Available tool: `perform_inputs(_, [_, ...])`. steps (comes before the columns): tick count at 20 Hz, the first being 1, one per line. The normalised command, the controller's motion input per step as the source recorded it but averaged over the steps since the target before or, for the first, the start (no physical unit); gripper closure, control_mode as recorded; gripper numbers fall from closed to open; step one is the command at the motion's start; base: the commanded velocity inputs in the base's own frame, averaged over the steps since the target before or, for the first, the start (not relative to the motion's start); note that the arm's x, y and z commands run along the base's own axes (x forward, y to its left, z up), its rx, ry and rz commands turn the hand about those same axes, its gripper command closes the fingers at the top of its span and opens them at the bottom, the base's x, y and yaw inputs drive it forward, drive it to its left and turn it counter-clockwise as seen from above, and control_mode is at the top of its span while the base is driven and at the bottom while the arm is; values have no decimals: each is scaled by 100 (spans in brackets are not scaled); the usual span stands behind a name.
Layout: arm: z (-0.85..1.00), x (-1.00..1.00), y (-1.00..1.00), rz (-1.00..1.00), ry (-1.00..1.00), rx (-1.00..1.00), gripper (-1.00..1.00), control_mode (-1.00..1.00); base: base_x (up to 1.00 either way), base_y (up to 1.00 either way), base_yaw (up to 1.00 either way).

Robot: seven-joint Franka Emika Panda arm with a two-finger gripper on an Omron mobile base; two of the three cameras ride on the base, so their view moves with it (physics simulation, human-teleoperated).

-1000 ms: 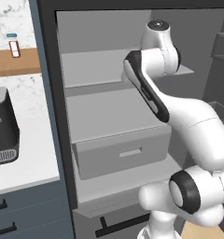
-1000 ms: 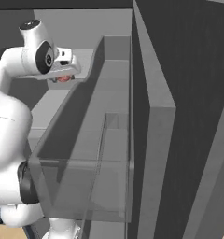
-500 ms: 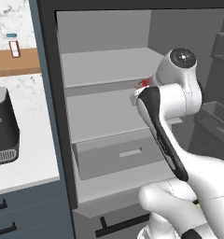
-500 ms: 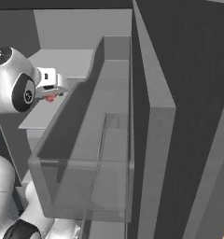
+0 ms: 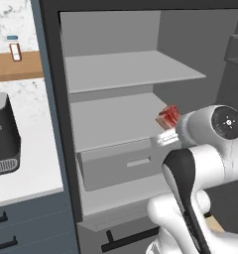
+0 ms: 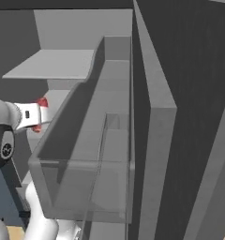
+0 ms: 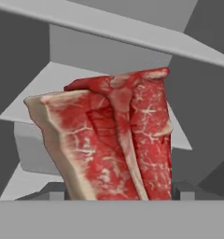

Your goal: Place one cucumber and one steak in each tupperware on the nearby counter, to pack two identical lunches.

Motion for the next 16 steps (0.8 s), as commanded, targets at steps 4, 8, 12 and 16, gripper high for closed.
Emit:
perform_inputs(4, [0, 0, 0, 0, 0, 0, 100, 100, -100, 8, 4])
perform_inputs(8, [0, 0, 0, 0, 0, 0, 100, 100, -100, 51, 6])
perform_inputs(12, [0, 0, 0, 0, 0, 0, 100, 100, -39, 98, 2])
perform_inputs(16, [0, 0, 0, 0, 0, 0, 100, 100, 2, 100, 0])
